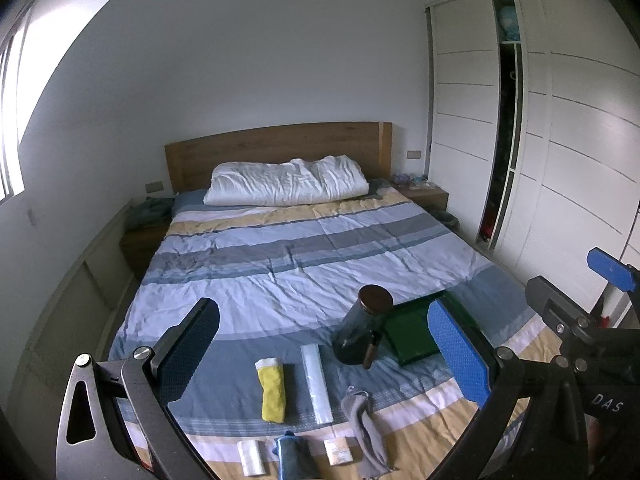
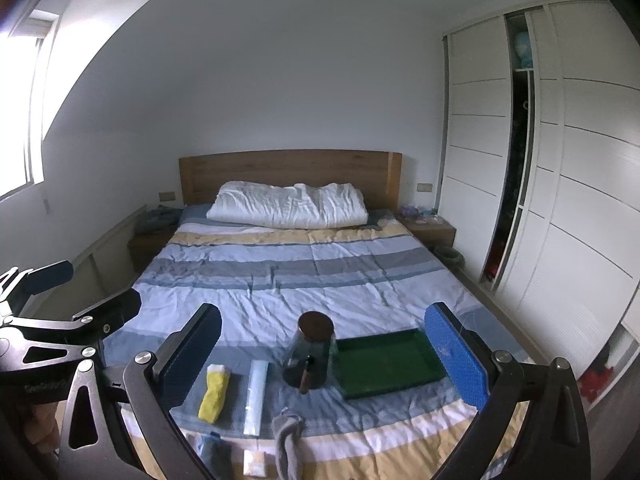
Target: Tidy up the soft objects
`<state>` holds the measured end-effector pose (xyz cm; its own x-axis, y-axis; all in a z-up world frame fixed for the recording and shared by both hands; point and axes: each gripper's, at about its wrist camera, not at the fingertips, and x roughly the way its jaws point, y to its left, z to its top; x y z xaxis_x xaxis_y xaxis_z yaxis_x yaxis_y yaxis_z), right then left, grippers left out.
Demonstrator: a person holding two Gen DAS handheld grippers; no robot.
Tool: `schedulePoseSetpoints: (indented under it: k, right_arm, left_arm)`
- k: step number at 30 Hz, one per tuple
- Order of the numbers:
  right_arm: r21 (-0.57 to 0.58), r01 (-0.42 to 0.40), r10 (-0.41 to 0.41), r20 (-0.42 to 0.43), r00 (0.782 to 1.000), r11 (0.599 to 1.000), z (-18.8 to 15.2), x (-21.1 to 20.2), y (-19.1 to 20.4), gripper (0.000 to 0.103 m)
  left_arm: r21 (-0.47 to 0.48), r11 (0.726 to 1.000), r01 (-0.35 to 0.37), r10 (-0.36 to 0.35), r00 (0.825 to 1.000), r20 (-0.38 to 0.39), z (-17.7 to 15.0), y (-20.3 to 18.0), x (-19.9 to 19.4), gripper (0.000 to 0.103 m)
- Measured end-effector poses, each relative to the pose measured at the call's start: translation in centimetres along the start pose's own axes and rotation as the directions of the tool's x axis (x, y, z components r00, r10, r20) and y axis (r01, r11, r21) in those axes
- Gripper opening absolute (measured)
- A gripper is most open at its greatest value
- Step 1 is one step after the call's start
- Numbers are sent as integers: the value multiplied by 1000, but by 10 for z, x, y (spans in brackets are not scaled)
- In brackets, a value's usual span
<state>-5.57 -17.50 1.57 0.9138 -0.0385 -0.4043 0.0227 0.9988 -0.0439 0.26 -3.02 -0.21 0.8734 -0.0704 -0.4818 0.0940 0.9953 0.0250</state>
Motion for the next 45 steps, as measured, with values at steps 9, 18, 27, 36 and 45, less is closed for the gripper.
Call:
schedulePoseSetpoints:
  k: [9, 18, 27, 36, 45]
  right_arm:
    - [3, -2, 2, 1, 1000, 1000, 0, 0, -3, 103]
    - [-13, -28, 28, 3, 1000, 1000, 5, 5, -5, 103]
    - [-25, -43, 43, -4, 999, 999, 7, 13, -6, 103]
    - [-28, -45, 45, -3, 999, 999, 8, 13, -5, 103]
    - [-29, -47, 47, -3, 999, 999, 6, 13, -5, 103]
  left_arm:
    - [25, 1000, -15, 13, 997, 77, -3, -6, 1, 102]
    - [30, 999, -41, 42, 998, -41, -3, 5, 11, 102]
    - [43, 997, -59, 62, 995, -78, -3, 13, 14, 102]
    - [29, 998, -53, 55, 997, -46, -4, 12, 12, 102]
    - [42, 997, -61, 64, 996, -61, -4, 8, 11, 102]
